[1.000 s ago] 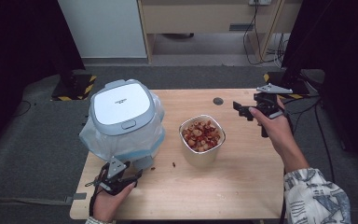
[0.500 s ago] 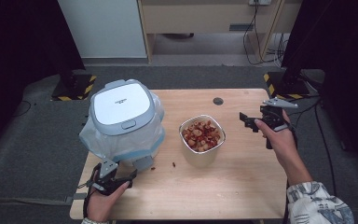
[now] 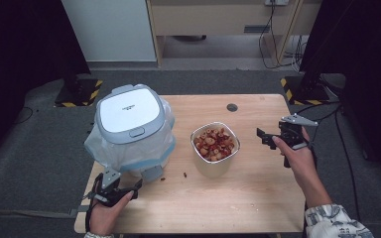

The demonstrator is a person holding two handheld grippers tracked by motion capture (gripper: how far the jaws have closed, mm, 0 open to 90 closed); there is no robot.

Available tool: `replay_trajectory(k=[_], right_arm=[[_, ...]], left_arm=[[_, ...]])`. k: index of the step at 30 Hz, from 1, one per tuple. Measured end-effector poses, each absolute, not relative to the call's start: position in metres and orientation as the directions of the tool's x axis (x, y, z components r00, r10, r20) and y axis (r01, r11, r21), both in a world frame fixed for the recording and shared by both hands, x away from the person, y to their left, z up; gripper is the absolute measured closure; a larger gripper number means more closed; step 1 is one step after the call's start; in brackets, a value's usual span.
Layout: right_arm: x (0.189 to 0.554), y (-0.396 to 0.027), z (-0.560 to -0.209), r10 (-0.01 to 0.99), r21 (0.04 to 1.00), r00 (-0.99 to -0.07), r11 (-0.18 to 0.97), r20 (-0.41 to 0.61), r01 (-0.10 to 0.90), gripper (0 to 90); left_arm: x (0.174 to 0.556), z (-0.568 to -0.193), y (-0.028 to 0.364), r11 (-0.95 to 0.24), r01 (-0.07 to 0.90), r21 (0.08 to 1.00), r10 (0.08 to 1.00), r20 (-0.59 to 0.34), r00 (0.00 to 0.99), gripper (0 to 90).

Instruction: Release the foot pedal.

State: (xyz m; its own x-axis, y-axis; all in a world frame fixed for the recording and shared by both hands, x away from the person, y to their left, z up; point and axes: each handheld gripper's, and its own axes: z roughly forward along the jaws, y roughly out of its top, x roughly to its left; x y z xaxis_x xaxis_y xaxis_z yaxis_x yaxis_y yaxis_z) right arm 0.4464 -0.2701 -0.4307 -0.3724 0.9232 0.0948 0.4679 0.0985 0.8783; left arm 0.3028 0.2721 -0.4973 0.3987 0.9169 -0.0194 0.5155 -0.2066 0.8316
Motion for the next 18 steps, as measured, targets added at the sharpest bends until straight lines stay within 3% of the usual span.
replay_trajectory(k=[18], right_arm=[[0.430,-0.281,-0.458,0.940,0.868,-0.330,0.089,0.089,0.488,5.0]], left_arm=[[0.304,-0.500,0.275,-0.197,0.529,0.826,0.923,-0.024,0.383,9.7]])
